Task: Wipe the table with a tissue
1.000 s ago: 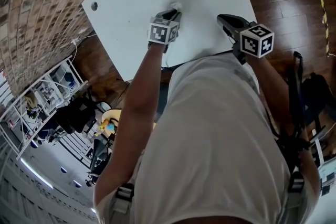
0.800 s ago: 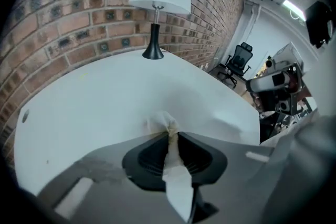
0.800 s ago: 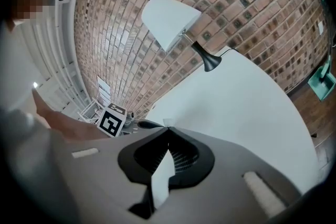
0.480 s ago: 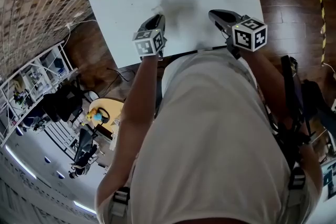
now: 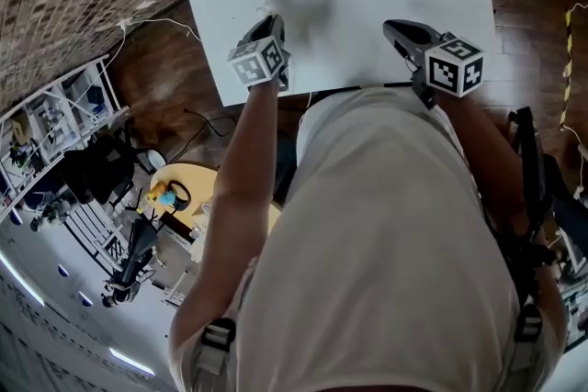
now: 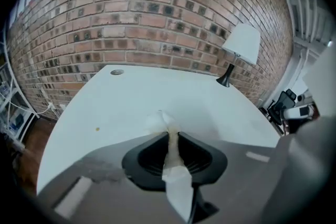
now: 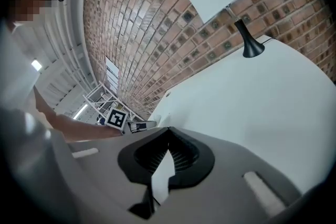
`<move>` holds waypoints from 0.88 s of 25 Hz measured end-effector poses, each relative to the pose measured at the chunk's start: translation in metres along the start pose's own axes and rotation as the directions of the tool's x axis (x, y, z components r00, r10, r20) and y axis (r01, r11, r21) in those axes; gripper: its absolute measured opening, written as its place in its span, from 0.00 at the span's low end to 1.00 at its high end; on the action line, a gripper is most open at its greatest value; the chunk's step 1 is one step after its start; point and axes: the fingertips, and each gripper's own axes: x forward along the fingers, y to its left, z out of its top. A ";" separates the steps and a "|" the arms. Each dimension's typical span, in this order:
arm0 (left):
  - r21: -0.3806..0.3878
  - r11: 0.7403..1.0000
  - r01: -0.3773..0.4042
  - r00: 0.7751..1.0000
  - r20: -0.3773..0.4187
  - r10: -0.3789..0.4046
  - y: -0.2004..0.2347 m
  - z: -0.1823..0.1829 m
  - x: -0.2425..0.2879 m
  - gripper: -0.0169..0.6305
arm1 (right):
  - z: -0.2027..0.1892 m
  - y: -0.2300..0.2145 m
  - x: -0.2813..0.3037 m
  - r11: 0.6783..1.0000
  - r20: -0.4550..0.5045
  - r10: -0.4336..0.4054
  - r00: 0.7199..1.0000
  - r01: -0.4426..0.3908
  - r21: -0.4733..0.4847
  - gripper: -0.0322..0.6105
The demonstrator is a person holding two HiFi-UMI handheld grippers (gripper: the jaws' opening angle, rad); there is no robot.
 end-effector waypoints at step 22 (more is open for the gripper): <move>0.475 0.880 0.017 0.947 -0.290 0.138 0.042 0.021 0.056 0.13 | -0.012 -0.009 -0.017 0.981 0.101 -0.153 0.983 0.139 0.133 0.06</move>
